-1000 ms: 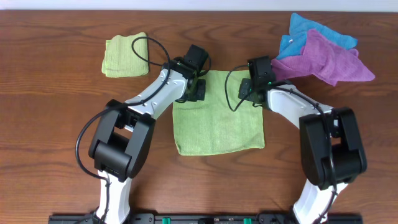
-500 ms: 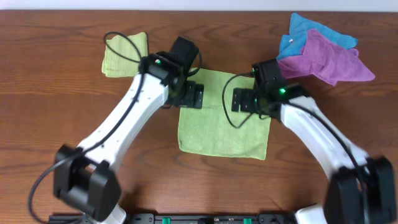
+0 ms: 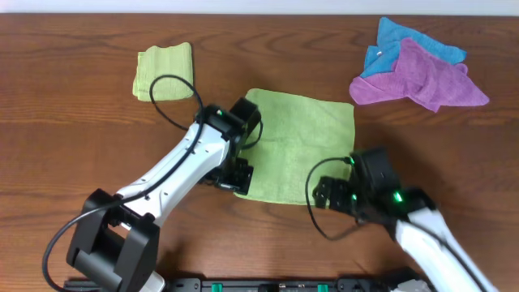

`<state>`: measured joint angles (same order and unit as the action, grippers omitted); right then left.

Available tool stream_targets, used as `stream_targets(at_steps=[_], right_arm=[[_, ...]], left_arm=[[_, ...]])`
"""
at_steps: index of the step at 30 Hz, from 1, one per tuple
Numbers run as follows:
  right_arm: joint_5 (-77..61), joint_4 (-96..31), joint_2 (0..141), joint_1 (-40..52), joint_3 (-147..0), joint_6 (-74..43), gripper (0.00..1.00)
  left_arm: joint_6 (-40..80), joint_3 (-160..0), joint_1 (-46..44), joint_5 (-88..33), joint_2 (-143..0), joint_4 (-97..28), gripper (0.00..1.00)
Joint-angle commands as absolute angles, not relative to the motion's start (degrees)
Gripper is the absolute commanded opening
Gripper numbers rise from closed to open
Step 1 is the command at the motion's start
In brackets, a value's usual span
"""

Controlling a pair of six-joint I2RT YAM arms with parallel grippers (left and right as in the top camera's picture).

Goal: Fold the cloth

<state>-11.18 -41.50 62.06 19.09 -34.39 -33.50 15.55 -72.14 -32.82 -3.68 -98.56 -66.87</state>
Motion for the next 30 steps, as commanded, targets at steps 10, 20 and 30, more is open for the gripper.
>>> stream_targets(at_steps=[10,20,30], right_arm=[[-12.80,-37.71,46.83,19.53,-20.12,-46.50,0.98],[-2.96,-36.49,46.98,19.53,-19.97,-49.04,0.66],[0.64,-28.56,50.96,19.53,-18.87,-53.30,0.61]], left_arm=[[15.77,-63.90,-32.80,-4.47,-95.90,-52.25,0.90],[17.19,-63.83,-32.80,-4.14,-95.98,-44.84,0.91],[17.17,-63.83,-32.69,-2.76,-95.98,-42.30,0.95]])
